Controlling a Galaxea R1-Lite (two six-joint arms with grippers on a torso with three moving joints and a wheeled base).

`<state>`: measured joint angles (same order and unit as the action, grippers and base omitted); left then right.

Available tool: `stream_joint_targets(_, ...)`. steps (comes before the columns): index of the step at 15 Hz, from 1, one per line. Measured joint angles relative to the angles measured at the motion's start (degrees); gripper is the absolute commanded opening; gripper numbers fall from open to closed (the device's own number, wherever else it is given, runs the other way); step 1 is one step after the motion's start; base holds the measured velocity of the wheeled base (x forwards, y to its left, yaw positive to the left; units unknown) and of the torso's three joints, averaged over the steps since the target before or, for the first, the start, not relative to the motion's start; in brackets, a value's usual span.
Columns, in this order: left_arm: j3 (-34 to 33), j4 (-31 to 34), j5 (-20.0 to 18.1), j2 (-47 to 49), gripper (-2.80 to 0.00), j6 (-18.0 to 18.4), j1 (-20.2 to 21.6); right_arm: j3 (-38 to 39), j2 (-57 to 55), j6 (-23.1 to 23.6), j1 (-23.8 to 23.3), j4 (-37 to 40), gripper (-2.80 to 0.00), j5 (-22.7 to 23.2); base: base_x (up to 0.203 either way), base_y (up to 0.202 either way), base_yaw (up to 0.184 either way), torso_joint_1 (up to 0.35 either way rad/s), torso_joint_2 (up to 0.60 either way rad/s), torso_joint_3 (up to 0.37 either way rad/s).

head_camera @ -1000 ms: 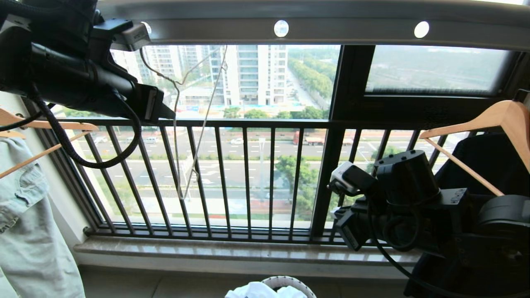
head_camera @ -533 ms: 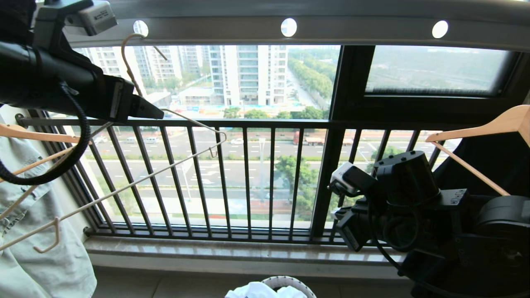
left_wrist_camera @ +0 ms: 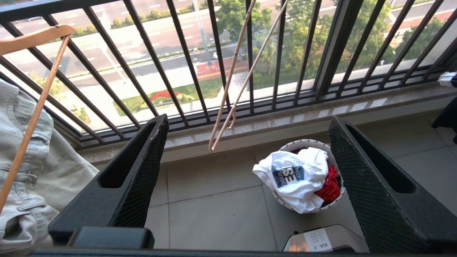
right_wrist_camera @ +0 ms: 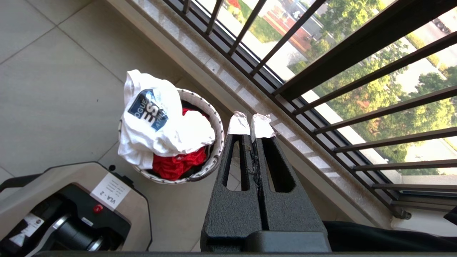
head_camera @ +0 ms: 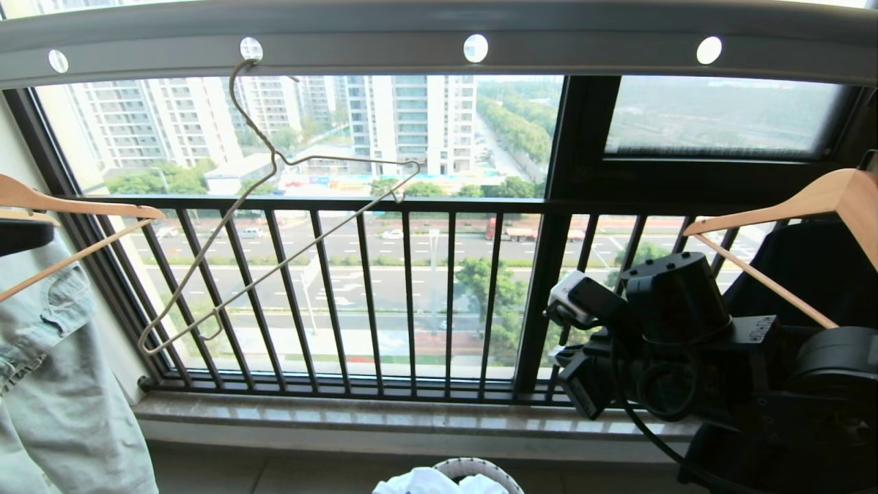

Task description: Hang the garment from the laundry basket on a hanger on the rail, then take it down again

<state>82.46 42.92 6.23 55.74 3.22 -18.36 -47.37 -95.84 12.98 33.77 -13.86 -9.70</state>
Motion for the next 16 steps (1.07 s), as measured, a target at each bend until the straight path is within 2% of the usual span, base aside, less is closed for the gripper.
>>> stream_joint_targets(1, -1.8, 0.9, 0.0, -3.3, 0.00, -0.2, 0.0, 0.0, 0.1, 0.0, 0.0, 0.0, -2.80, 0.0, 0.000, 0.000, 0.000, 0.000, 0.00, 0.000)
stream_joint_targets(2, -4.1, 1.5, 0.1, -6.8, -2.80, -0.3, 0.0, 0.1, 0.2, 0.5, 0.0, 0.0, -2.80, 0.0, 0.000, 0.000, 0.000, 0.000, 0.00, 0.000)
stream_joint_targets(5, -10.1, 2.0, 0.0, -15.7, -2.80, -0.4, 0.4, 0.8, 0.4, 1.6, 0.0, 0.0, -2.80, 0.0, 0.000, 0.000, 0.000, 0.000, 0.00, 0.000)
stream_joint_targets(8, -13.0, 2.0, 0.1, -21.5, -2.80, -0.3, 1.6, 2.5, 1.6, 2.1, 0.5, -0.9, -2.80, -0.1, 0.000, 0.000, 0.000, 0.000, 0.00, 0.000)
stream_joint_targets(10, -14.6, 1.7, 0.2, -25.1, -2.80, 0.1, 3.8, 3.8, 4.5, 2.0, 0.7, -1.7, -2.80, -0.3, 0.000, 0.000, 0.000, 0.000, 0.00, 0.000)
stream_joint_targets(13, -15.8, 1.5, 0.0, -29.3, -2.80, -2.5, 6.0, 5.2, 11.9, 1.9, 0.6, -2.0, -2.80, -1.7, 0.000, 0.000, 0.000, 0.000, 0.00, 0.000)
stream_joint_targets(16, -18.1, 1.1, -0.1, -31.9, -2.80, -4.3, 7.0, 6.1, 21.6, 2.0, -0.6, -1.2, -2.80, -5.0, 0.000, 0.000, 0.000, 0.000, 0.00, 0.000)
